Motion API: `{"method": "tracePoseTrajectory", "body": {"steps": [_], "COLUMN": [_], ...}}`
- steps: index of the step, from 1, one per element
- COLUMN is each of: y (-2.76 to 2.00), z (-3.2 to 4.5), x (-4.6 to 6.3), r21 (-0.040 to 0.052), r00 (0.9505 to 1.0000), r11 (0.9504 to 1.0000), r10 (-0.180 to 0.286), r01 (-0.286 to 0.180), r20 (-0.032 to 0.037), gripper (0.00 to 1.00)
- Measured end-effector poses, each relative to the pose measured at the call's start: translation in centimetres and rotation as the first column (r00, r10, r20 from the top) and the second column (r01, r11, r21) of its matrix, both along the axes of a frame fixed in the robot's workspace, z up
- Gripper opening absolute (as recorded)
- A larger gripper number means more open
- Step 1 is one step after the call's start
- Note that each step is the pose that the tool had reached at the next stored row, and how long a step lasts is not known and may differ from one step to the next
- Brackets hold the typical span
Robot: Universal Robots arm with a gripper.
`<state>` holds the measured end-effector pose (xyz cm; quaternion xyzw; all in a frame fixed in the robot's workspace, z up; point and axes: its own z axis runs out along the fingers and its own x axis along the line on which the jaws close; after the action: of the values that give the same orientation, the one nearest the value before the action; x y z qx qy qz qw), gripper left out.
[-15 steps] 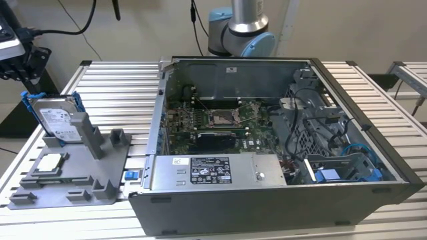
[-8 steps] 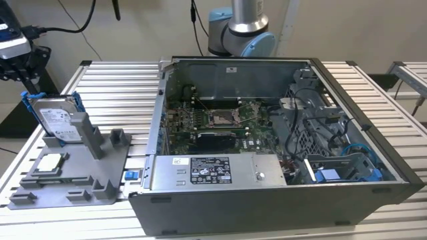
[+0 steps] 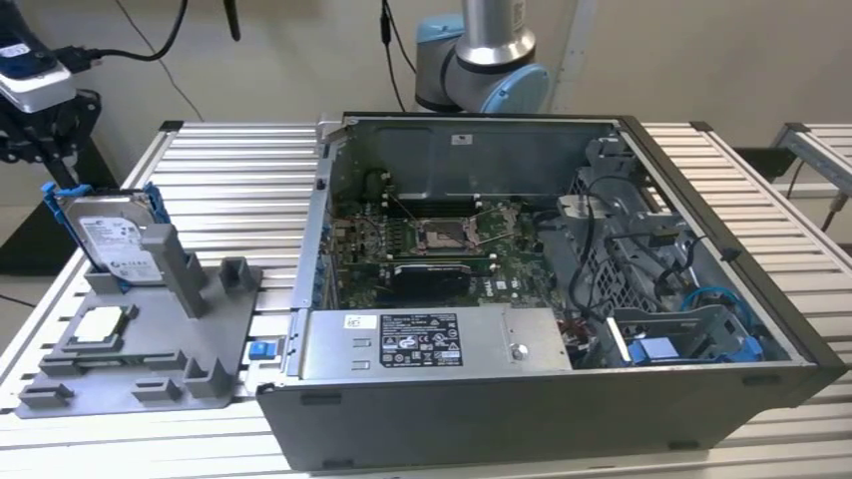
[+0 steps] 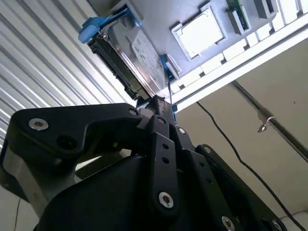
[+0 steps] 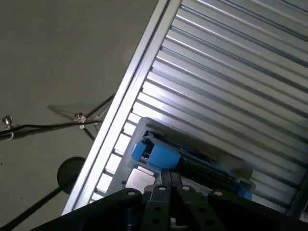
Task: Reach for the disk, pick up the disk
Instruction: 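Pick up the disk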
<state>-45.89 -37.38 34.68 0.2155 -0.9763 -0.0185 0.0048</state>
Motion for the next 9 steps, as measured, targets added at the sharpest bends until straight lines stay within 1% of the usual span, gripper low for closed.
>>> {"method": "tracePoseTrajectory", "body": {"steps": [2, 4, 7, 9], "y": [0.0, 0.0, 0.0, 0.0], "z": [0.0, 0.0, 0.0, 0.0], "x": [0.0, 0.0, 0.0, 0.0], "r21": [0.0, 0.0, 0.0, 0.0], "r00": [0.9994, 0.9974, 0.9919, 0.9867], "r11": [0.9994, 0.9974, 0.9919, 0.9867], "r10": [0.036, 0.072, 0.127, 0.163], "r01": [-0.036, -0.072, -0.127, -0.163], "r20": [0.0, 0.0, 0.0, -0.0001], "gripper": [0.0, 0.0, 0.0, 0.0]}}
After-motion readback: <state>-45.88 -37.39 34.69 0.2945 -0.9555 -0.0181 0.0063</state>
